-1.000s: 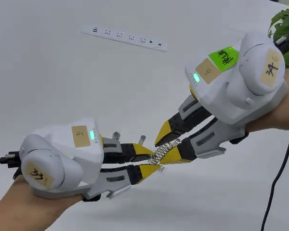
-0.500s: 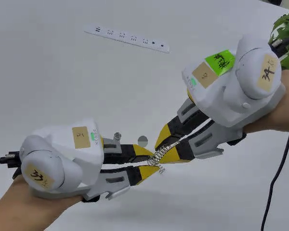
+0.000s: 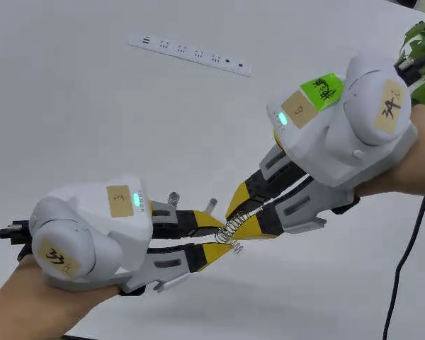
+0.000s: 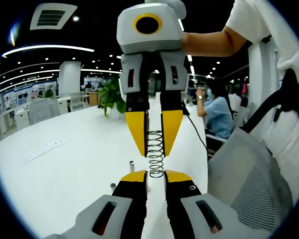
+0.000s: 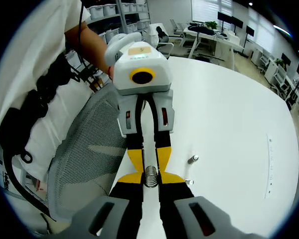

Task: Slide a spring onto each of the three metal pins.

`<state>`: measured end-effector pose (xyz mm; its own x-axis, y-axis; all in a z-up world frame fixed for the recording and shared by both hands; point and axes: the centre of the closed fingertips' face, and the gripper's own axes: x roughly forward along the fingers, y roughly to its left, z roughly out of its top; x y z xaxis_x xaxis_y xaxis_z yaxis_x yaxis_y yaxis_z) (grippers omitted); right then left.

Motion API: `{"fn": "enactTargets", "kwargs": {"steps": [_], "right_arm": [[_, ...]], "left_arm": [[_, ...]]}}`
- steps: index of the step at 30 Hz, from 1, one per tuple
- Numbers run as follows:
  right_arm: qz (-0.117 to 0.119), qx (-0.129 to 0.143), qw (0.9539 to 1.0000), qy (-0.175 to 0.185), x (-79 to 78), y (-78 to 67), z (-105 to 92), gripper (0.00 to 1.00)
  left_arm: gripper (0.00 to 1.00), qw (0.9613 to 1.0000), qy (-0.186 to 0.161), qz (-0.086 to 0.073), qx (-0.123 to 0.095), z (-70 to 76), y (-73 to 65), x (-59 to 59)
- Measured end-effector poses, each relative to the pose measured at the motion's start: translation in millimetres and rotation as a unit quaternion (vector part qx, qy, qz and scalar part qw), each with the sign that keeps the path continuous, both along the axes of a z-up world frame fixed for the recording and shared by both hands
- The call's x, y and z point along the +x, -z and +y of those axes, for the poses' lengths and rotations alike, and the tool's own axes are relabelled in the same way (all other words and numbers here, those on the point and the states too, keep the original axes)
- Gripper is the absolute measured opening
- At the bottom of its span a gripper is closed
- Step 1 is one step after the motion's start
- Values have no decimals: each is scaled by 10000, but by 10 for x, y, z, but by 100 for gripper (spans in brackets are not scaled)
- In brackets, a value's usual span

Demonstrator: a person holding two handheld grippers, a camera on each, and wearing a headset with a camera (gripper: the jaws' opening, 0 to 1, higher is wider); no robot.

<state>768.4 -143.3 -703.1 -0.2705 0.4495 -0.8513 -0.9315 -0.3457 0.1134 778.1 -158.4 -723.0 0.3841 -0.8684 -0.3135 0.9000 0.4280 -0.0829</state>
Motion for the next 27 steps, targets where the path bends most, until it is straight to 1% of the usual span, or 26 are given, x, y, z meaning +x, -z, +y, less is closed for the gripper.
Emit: {"fn": "enactTargets", "kwargs": {"steps": [5,10,15,18,23,27], "right_arm": [[-2,24,10000,43,7,-17,15,12],[-21,63,9999,140,42,-41,21,12],[-92,50,9997,233,100,-55,10,12],[-168,20,9994,293,153,-61,9,12],[-308,-49,9986,425,270,-54,9,12],[-415,-119,9975,565,380,-26,-4,12]], "left_arm": [[17,10000,-95,21,0,66,11,12],[22,9997,-251,38,48,189,38,40],[28,9989,-429,47,156,345,75,63],[32,9984,-531,55,212,437,94,70],[38,9977,-593,79,328,539,112,37],[45,9971,-638,59,412,616,117,31]]}}
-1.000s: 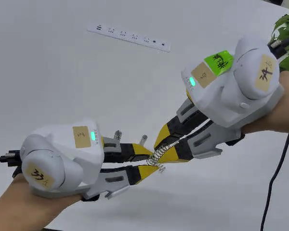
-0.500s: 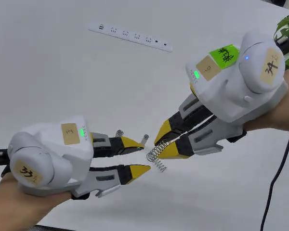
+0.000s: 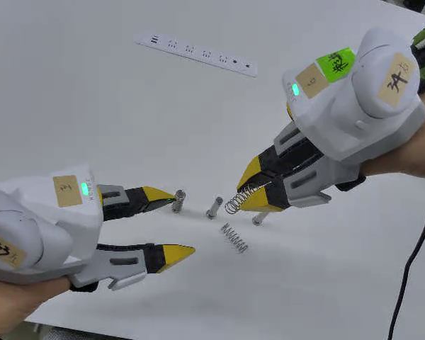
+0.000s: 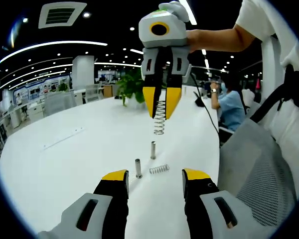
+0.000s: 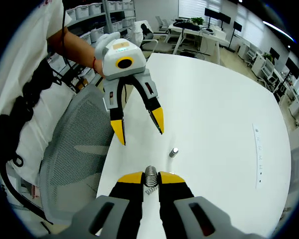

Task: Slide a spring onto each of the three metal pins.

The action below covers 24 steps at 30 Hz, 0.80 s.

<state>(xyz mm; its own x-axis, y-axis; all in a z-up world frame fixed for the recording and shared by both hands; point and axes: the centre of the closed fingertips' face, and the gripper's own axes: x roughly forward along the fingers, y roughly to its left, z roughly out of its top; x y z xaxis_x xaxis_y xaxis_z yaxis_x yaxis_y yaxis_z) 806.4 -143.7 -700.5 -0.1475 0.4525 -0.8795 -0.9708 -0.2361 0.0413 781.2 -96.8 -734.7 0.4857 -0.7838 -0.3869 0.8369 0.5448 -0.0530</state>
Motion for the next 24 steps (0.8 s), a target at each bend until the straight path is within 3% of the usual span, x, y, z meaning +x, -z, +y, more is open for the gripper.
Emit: {"fn": "enactTargets", "kwargs": {"steps": [14,24], "right_arm": [[-284,-331,9985,339,372,333,-10,12],[-228,-489,9977,422,434,605,33,12]], "left_arm": [[66,9997,-212,41,74,251,67,124],[77,9994,-305,183,-12,341,175,174]]}}
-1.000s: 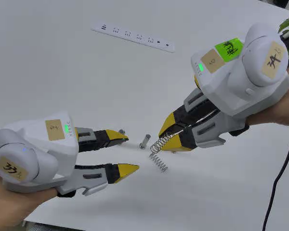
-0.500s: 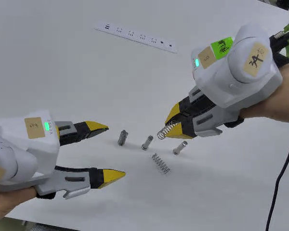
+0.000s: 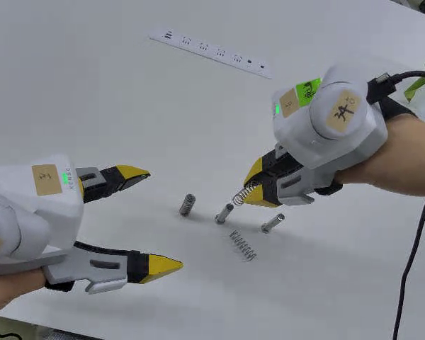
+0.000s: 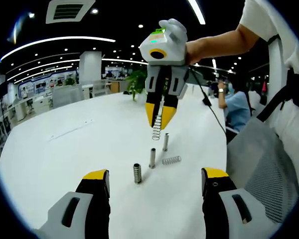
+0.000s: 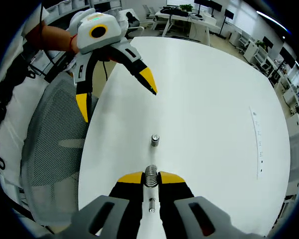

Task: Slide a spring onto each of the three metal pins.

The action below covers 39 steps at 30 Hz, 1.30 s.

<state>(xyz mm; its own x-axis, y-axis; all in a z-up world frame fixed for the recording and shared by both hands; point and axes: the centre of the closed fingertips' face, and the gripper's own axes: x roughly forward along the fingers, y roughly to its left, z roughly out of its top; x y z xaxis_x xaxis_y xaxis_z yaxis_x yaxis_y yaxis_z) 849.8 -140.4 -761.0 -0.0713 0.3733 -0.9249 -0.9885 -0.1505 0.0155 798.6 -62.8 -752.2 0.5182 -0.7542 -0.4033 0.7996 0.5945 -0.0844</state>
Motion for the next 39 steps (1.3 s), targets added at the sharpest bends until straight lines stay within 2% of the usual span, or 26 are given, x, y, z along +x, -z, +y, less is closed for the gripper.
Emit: {"fn": "enactTargets", "kwargs": {"steps": [6,8,18,30,39], "right_arm": [[-4,-89,10000,-2,17,101,4,12],[17,-100,9999,10,16,113,18,12],[43,-226,9997,-25,34,215,-5,12],[107,-221,9997,-9,32,263,18,12],[74,-258,9996,-47,29,374,11,12]], "left_arm": [[82,10000,-33,56,-37,6,41,-6],[83,10000,-4,69,50,5,75,-18],[83,9999,-22,118,-58,-11,80,-12],[82,9998,-25,157,-109,-23,85,-2],[82,9997,7,196,-141,-48,100,-11]]}}
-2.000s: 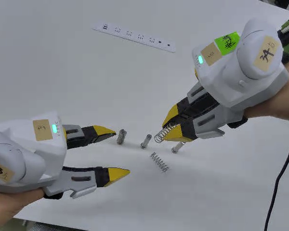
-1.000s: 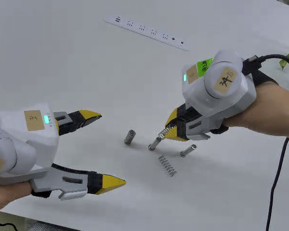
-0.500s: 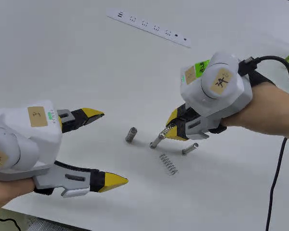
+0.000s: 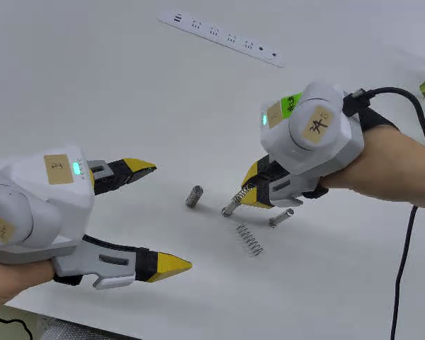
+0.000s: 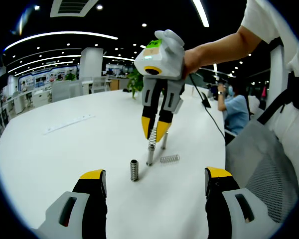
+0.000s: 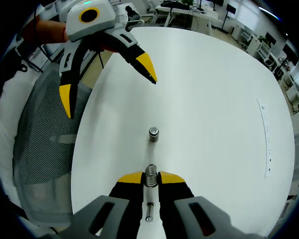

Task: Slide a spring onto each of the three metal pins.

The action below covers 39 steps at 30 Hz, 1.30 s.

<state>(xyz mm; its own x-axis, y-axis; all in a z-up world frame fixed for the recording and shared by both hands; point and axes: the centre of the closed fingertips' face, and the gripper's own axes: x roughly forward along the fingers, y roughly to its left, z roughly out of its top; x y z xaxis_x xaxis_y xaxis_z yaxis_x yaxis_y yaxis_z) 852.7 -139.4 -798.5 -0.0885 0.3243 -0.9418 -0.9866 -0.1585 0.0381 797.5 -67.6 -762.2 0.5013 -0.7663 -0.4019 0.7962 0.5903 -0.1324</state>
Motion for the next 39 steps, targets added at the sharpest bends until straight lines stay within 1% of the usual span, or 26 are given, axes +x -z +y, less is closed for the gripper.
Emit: {"fn": "enactTargets", "kwargs": {"steps": [5,9,11,19,23,26,35,39], "right_arm": [[-51,3,10000,-32,-10,62,9,12],[-67,59,10000,-4,-12,112,31,12],[-116,52,9999,-39,-12,161,37,12],[-155,112,9998,-21,-26,239,61,12],[-183,152,9997,-8,-21,327,77,12],[-214,131,9997,-41,-31,384,69,12],[-231,136,9996,20,-14,431,69,12],[-227,159,9996,37,-14,427,75,12]], "left_arm": [[82,10000,3,11,-14,-5,4,0],[82,10000,-3,23,-29,-7,4,4],[82,10000,-5,21,-26,-3,7,6],[82,10000,-13,45,-25,4,23,1],[82,10000,-17,58,-20,7,27,-2],[82,10000,-20,60,-30,6,22,-2],[82,10000,1,63,-22,1,22,-3],[82,10000,15,80,-13,-1,27,-11]]}}
